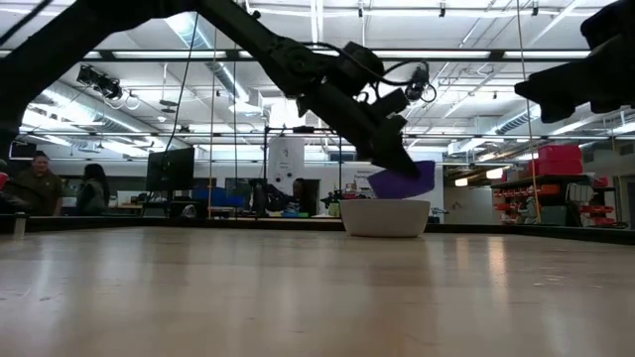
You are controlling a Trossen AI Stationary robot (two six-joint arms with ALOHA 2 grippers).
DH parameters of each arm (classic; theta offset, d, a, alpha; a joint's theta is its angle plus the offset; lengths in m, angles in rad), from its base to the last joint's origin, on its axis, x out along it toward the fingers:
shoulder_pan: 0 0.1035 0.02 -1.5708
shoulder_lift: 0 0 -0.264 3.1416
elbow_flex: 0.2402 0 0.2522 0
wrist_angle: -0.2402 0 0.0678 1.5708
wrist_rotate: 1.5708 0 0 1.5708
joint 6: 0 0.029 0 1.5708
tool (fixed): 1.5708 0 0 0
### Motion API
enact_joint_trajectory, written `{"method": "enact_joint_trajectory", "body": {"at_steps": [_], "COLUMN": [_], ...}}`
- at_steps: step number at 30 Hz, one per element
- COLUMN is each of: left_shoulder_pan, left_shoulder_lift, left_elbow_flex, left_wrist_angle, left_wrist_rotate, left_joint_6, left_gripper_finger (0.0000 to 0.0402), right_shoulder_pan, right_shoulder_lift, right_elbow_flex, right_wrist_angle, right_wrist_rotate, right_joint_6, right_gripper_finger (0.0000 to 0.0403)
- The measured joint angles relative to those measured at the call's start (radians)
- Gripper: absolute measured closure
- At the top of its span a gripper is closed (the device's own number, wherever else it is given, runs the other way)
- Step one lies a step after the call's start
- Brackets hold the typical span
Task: Nest bowls inside each other
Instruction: Stack the dark blue bowl on top of the yellow bowl
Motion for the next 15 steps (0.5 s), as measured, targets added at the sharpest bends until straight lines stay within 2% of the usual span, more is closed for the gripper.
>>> {"method": "enact_joint_trajectory", "body": {"at_steps": [7, 15], "left_shoulder_pan": [0.024, 0.046], "left_shoulder_lift": [0.014, 0.028], "left_elbow_flex": [0.013, 0.012], "left_wrist_angle": [-0.046, -0.116], "left_wrist_rotate": [-0.004, 0.043], "left_joint_6": [-0.011, -0.042], "left_gripper_finger": [0.0396, 0.0396], "right_shoulder_pan": [0.0, 0.0], "right_shoulder_lift": [0.001, 0.0], "right_elbow_flex": [0.001, 0.002], "right_wrist_angle": [-0.007, -0.006], "right_wrist_rotate": [-0.082, -0.082], "right_joint_6": [0.0, 0.008], "right_gripper_finger": [0.0279, 0.0278]}}
